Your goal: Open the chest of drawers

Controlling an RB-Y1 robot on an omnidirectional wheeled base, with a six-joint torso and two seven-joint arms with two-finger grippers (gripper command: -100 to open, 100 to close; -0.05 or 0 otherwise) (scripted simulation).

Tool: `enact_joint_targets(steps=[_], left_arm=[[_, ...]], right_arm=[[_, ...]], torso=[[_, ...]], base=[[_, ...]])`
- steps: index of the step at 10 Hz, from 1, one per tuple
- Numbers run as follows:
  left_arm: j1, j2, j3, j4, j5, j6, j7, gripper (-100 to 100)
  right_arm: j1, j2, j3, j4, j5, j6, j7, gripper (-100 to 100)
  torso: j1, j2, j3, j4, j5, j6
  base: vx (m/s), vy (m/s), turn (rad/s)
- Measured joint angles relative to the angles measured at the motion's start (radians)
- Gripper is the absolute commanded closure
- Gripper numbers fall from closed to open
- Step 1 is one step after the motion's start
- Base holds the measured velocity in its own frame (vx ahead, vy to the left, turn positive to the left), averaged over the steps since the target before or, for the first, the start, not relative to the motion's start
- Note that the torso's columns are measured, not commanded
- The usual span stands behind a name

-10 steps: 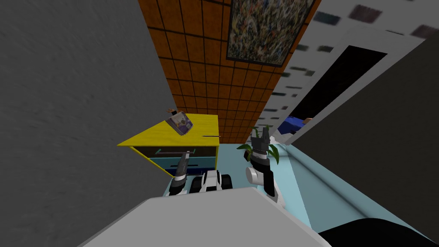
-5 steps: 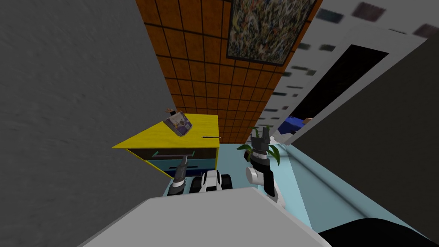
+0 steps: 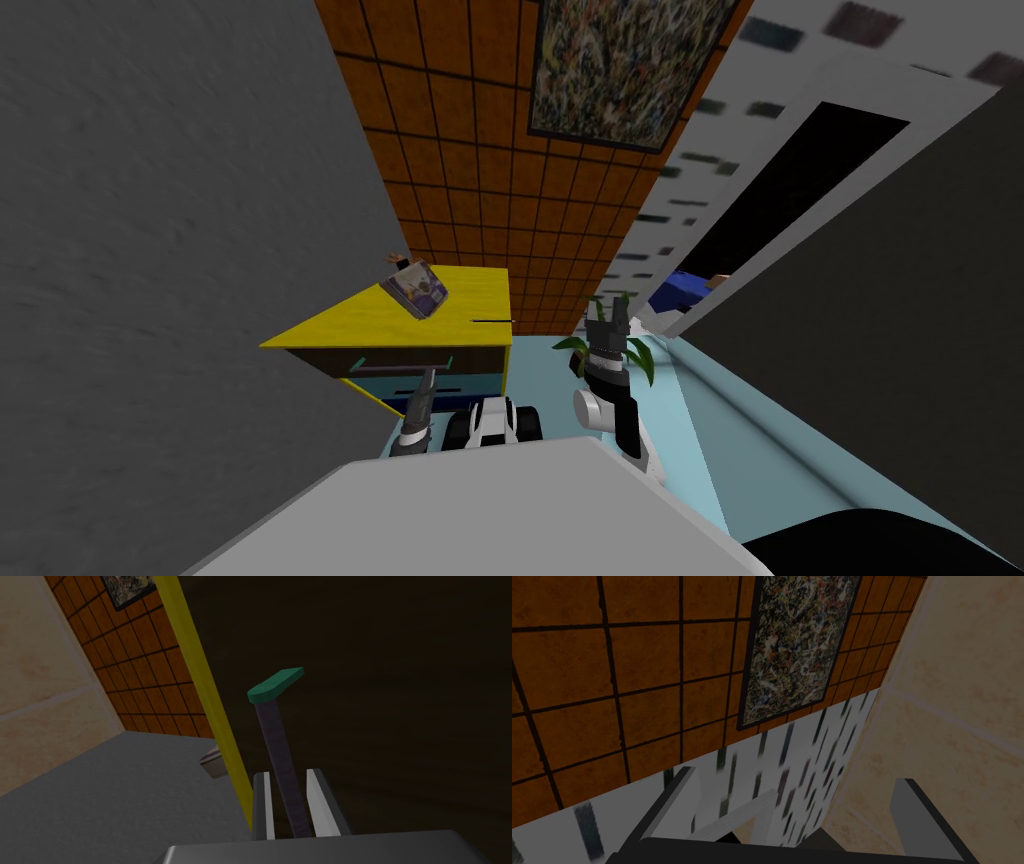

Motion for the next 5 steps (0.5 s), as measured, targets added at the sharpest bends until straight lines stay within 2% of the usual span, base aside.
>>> enact_joint_targets(steps=[3, 5], left_arm=[[0.012, 0.000, -0.004, -0.058, -0.006, 0.061, 0.014, 100], [0.018, -0.001, -0.006, -0.081, -0.010, 0.093, 0.017, 100]], right_arm=[[0.000, 0.000, 0.000, 0.000, 0.000, 0.000, 0.000, 0], [0.000, 0.000, 0.000, 0.000, 0.000, 0.000, 0.000, 0]], torso=[[-0.002, 0.005, 0.002, 0.004, -0.002, -0.001], [-0.004, 0.000, -0.002, 0.005, -0.005, 0.000]], base=[[-0.162, -0.012, 0.018], [-0.095, -0.010, 0.010]])
